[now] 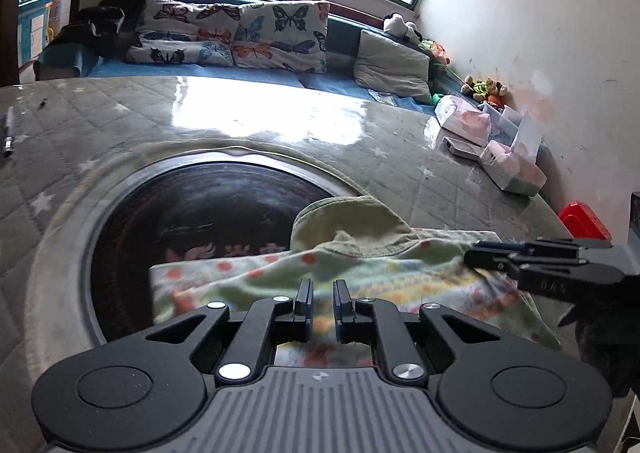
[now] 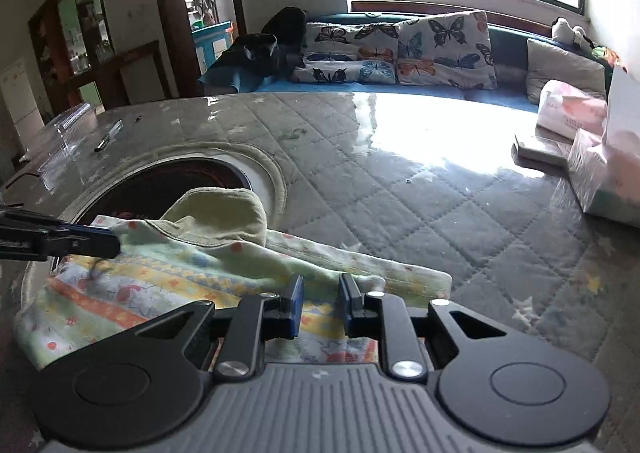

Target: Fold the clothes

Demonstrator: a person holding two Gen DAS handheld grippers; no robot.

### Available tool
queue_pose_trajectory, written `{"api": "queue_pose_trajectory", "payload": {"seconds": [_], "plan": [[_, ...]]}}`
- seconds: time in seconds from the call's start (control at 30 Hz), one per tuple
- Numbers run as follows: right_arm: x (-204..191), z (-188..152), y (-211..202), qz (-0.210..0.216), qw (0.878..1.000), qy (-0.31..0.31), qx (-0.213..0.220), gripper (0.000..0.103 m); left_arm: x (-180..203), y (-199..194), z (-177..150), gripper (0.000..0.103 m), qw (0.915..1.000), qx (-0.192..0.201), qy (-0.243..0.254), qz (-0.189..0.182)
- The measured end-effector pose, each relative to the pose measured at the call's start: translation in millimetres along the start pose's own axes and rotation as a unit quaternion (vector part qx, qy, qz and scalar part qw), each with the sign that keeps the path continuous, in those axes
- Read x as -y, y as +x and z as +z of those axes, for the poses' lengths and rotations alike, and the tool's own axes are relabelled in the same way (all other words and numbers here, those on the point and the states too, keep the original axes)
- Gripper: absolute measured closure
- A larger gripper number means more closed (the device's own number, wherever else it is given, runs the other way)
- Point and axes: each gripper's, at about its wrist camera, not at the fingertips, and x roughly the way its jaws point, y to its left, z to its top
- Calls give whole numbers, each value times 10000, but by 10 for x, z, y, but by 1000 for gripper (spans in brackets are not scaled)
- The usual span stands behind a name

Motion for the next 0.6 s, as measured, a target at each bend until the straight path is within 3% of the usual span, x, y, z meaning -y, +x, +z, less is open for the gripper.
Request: {"api": "queue_pose_trajectory", "payload": {"seconds": [0.17, 0.37, 0.43, 0.5, 0.6], "plan": [[-100, 83, -42, 88, 9998, -132, 90, 84, -19, 116, 64, 91, 10000, -52, 3, 9], [-248, 136, 104, 184, 9995, -257, 18, 75, -58, 179, 94, 88, 9999, -64, -67, 95], [-260, 124, 142, 152, 9996, -248, -9, 70, -66, 175, 93, 81, 9999, -72, -84, 124], [-260, 108, 136, 117, 9996, -238, 29, 63, -70, 144, 88, 64, 9998, -52, -79, 154], [-261, 86, 50, 94, 9996, -219, 119, 56, -62, 89, 79, 57, 9998, 6, -47, 195]]}}
